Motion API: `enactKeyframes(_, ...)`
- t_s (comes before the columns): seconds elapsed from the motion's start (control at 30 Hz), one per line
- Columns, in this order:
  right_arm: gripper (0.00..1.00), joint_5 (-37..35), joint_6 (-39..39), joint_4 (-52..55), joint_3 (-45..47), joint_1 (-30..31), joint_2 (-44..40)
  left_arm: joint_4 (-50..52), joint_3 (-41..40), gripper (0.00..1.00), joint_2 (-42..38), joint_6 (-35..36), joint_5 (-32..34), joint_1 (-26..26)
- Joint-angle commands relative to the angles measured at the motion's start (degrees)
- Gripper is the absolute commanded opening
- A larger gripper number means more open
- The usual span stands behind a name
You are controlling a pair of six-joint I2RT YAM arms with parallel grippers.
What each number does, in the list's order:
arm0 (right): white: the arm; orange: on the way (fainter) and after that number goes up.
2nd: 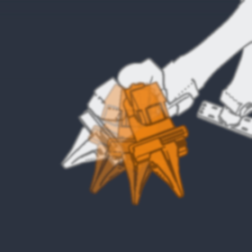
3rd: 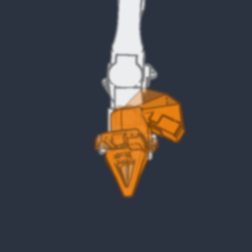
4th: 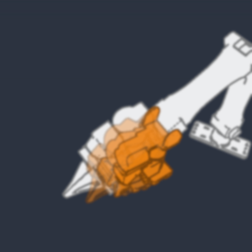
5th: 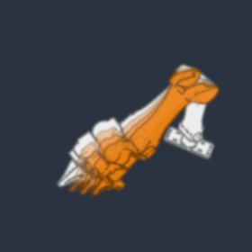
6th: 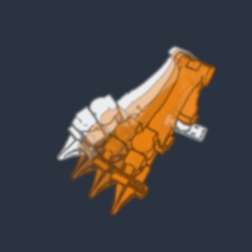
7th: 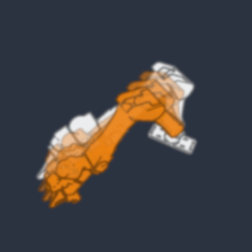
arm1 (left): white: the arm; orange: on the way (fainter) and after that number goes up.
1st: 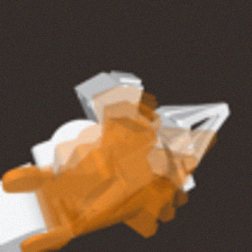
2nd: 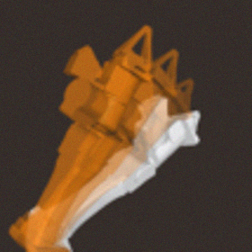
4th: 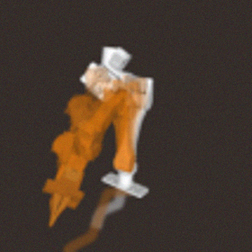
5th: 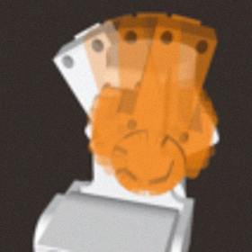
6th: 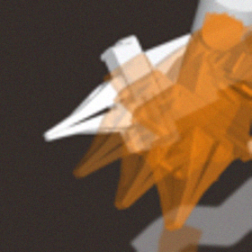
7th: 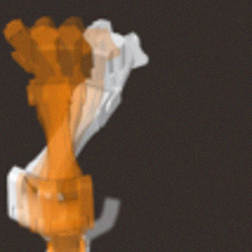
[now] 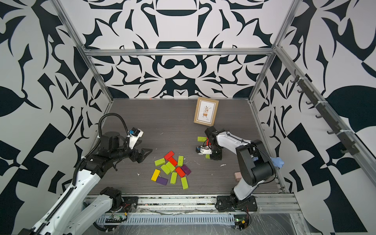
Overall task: Assemble the letter t with building blocks
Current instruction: Assemble the building block at the center of the board.
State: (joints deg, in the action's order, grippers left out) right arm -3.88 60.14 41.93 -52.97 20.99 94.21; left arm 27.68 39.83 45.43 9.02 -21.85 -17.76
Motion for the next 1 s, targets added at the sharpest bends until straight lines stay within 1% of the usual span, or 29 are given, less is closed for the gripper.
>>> enactKeyframes(0.0, 0.29, -0.52, -0.09, -1.15, 0.14, 0.28, -0.23, 0.32, -0.52, 0.95, -0.61, 0.65, 0.03, -0.35)
enactKeyframes(0.07, 0.33, -0.34, -0.07, -1.06, 0.25, 0.26, -0.39, 0.35, -0.54, 0.95, -0.61, 0.65, 0.01, -0.43)
enactKeyframes(0.3, 0.35, -0.28, -0.11, -1.85, 1.09, 0.28, -1.78, 0.39, -0.56, 0.95, -0.69, 0.72, 0.22, -0.61)
enactKeyframes(0.43, 0.41, 0.09, -0.17, -2.12, 1.74, 0.28, -2.88, 0.61, -0.49, 0.95, -0.67, 0.83, 0.22, -0.7)
enactKeyframes(0.73, 0.43, -0.2, -0.53, -1.88, 2.15, 0.23, -4.58, 0.69, -0.59, 0.95, -1.22, 1.0, 0.57, -0.98)
enactKeyframes(0.97, 0.45, 0.0, -0.81, -0.89, 2.88, 0.34, -7.7, 0.7, -0.49, 0.95, -0.96, 1.07, 0.65, -1.05)
